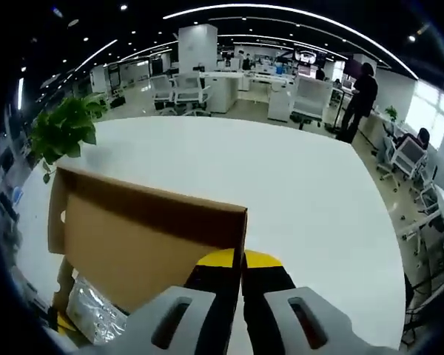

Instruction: Operate the shoe box by opening the lid, removing the specified soft item, and placing it in the target area until the item is outside and the box remains undamaged.

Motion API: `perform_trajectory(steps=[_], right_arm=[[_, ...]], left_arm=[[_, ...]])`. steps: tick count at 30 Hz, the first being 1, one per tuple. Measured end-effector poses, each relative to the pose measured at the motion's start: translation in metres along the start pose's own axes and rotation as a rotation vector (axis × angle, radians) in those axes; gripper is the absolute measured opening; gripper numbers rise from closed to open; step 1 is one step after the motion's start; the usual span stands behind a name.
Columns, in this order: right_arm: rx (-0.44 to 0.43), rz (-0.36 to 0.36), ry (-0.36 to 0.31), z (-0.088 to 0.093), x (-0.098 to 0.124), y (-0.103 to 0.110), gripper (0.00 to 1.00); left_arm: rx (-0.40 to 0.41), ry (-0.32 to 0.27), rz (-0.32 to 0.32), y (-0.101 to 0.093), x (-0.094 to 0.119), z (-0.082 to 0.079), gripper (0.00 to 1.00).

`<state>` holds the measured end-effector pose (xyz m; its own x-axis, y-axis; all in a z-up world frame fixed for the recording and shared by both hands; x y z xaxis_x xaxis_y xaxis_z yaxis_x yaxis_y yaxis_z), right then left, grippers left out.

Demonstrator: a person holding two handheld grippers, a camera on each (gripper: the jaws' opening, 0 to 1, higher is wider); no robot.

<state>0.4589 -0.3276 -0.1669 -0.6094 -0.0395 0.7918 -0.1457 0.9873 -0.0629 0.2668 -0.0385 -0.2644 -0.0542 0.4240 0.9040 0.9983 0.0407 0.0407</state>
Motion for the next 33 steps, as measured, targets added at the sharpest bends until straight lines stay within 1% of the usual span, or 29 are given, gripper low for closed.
perform_trajectory(steps=[2,5,6,10,11,12,13,15,17,18,20,23,24,26,27,28,29,30,33], right_arm=[[-0.005,0.002,0.001,-0.002,-0.005,-0.003,0.0],[0.004,0.015,0.005,-0.001,-0.005,-0.001,0.0],[0.018,0.012,0.009,-0.004,-0.013,-0.006,0.0],[0.032,-0.009,0.009,0.002,-0.015,-0.005,0.0],[0.03,-0.01,0.007,0.003,-0.014,-0.004,0.0],[-0.002,-0.004,0.012,0.003,-0.015,-0.002,0.0],[-0.013,0.007,0.016,0.004,-0.015,0.0,0.0],[-0.006,0.022,0.019,0.005,-0.017,0.003,0.0],[-0.023,0.018,0.025,0.007,-0.017,0.002,0.0],[-0.051,0.002,0.03,0.007,-0.017,0.001,0.0],[-0.057,-0.012,0.046,0.007,-0.018,0.0,0.0],[-0.028,-0.011,0.066,0.008,-0.022,0.003,0.0],[-0.028,-0.009,0.068,0.01,-0.024,0.004,0.0],[-0.028,-0.018,0.095,0.011,-0.027,0.004,0.0],[-0.031,-0.032,0.112,0.006,-0.036,-0.003,0.0],[-0.045,-0.037,0.119,0.005,-0.038,-0.004,0.0],[-0.049,-0.035,0.129,0.009,-0.033,0.001,0.0],[-0.047,-0.03,0.133,0.01,-0.034,0.003,0.0],[-0.032,0.004,0.124,0.02,-0.027,0.013,0.0]], left_arm=[[-0.003,-0.001,0.001,0.0,0.0,0.0,0.0],[-0.002,0.0,-0.002,0.0,-0.001,-0.001,0.0],[-0.002,0.0,-0.002,0.0,-0.001,-0.001,0.0],[-0.006,-0.003,-0.008,0.0,-0.001,-0.001,0.0],[-0.007,-0.001,-0.012,-0.001,-0.001,-0.001,0.0],[-0.011,-0.003,-0.016,-0.001,-0.001,-0.001,0.0],[-0.013,-0.004,-0.017,-0.001,-0.001,-0.001,0.0],[-0.008,-0.002,-0.014,-0.001,0.0,-0.001,0.0],[-0.003,0.0,-0.01,0.0,0.0,-0.002,0.0],[-0.001,0.001,-0.011,-0.001,0.0,-0.002,0.0],[0.001,0.001,-0.017,-0.001,0.0,-0.002,0.0],[-0.002,0.001,-0.02,-0.002,0.0,-0.002,0.0],[-0.004,0.001,-0.021,-0.002,0.0,-0.001,0.0],[-0.007,0.001,-0.024,-0.002,0.0,-0.001,0.0],[-0.006,0.002,-0.023,-0.002,0.0,-0.001,0.0],[-0.006,0.002,-0.018,-0.002,0.0,-0.001,0.0],[-0.002,0.003,-0.015,-0.001,0.0,-0.001,0.0],[-0.004,0.004,-0.013,-0.002,0.001,-0.001,0.0],[0.003,0.006,-0.008,-0.002,0.001,-0.001,0.0]])
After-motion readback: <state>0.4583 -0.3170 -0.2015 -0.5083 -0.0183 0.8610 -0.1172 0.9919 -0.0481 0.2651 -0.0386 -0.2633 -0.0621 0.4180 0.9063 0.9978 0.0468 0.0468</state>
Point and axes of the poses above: the point that each gripper's makers call its tool centre point, and the gripper's own axes: x roughly backward along the fingers, y roughly to its left, z roughly out of its underside, the point moved 7 cm from there along x, roughly backward along the fingers, and after that the axes turned 8 degrees about y, right-handed, at the moved point
